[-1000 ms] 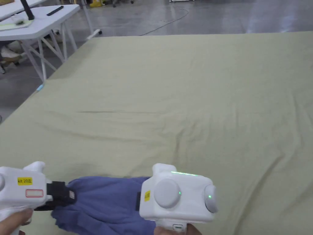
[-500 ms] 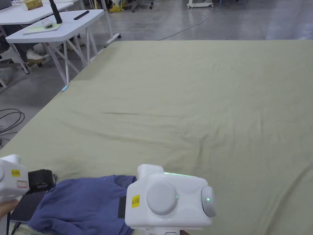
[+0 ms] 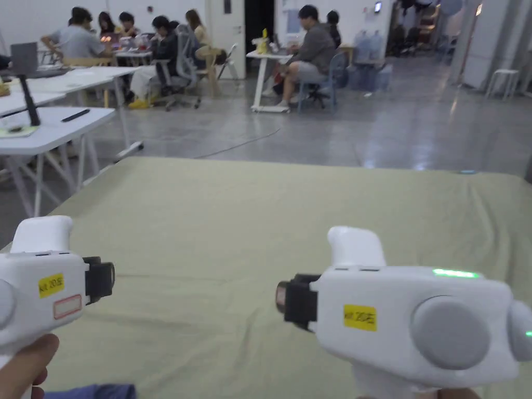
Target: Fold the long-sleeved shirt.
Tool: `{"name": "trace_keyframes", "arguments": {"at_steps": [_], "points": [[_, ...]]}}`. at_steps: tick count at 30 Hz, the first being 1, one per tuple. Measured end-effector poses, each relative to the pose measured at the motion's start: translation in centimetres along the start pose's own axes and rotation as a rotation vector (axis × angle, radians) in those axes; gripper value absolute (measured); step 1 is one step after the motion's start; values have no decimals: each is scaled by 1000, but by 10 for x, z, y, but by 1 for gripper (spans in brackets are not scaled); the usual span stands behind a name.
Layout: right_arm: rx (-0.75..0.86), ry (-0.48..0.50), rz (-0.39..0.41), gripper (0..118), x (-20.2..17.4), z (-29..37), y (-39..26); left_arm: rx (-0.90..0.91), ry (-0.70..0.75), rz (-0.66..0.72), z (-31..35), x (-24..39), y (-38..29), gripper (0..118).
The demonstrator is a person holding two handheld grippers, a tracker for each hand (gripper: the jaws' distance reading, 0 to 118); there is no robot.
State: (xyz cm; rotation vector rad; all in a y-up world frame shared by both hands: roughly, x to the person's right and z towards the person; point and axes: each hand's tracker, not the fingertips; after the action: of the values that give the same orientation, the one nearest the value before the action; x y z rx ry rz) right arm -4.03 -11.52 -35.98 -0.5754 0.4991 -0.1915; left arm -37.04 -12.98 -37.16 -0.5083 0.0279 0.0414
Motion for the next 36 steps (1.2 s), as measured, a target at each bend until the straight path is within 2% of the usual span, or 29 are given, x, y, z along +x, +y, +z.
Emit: {"name": "trace_keyframes", "arguments": {"at_steps": [2, 4, 6, 8, 10, 13, 16, 18, 19, 20, 21, 22, 23, 24, 25, 30, 32, 35, 36], "points": [[154, -80, 87, 0, 15, 48, 19, 130, -18, -35, 22, 44, 17, 3], [331, -188, 204, 0, 29, 89, 25, 267, 38, -50, 39, 88, 25, 3], [434, -318, 269, 0, 38, 115, 21, 357, 36, -48, 49, 124, 25, 3], [480, -390, 311, 0, 50, 137, 8, 392, 6, -30, 56, 157, 20, 3], [463, -418, 279, 0, 64, 146, -1, 387, -14, -46, 65, 175, 11, 3], [442, -359, 235, 0, 86, 160, -12, 377, 19, -41, 71, 195, 2, 3], [460, -396, 214, 0, 96, 165, -17, 378, 27, -62, 74, 208, -2, 4], [469, -376, 209, 2, 101, 167, -16, 381, 38, -73, 77, 210, -2, 6], [468, -378, 206, 21, 101, 166, -14, 379, 44, -75, 78, 213, 0, 11], [472, -376, 201, 67, 101, 166, -14, 382, 43, -76, 80, 214, 0, 39], [471, -380, 199, 105, 101, 165, -11, 384, 43, -70, 83, 213, 1, 83], [454, -384, 191, 118, 103, 161, -8, 383, 46, -69, 83, 214, 2, 118], [419, -434, 166, 118, 104, 155, -6, 368, 43, -74, 81, 215, 4, 118], [438, -480, 196, 118, 102, 164, -8, 297, -29, -102, 80, 216, -6, 118], [436, -454, 179, 118, 100, 163, -6, 413, -6, -117, 82, 218, 0, 118], [465, -488, 157, 118, 96, 152, -9, 368, 3, -105, 85, 217, -2, 118], [444, -436, 120, 118, 96, 151, -6, 361, 9, -103, 82, 211, -2, 118], [443, -435, 131, 118, 91, 147, -7, 311, -1, -93, 76, 207, -2, 118], [440, -462, 148, 118, 87, 145, -6, 315, 1, -89, 76, 206, -3, 118]]}}
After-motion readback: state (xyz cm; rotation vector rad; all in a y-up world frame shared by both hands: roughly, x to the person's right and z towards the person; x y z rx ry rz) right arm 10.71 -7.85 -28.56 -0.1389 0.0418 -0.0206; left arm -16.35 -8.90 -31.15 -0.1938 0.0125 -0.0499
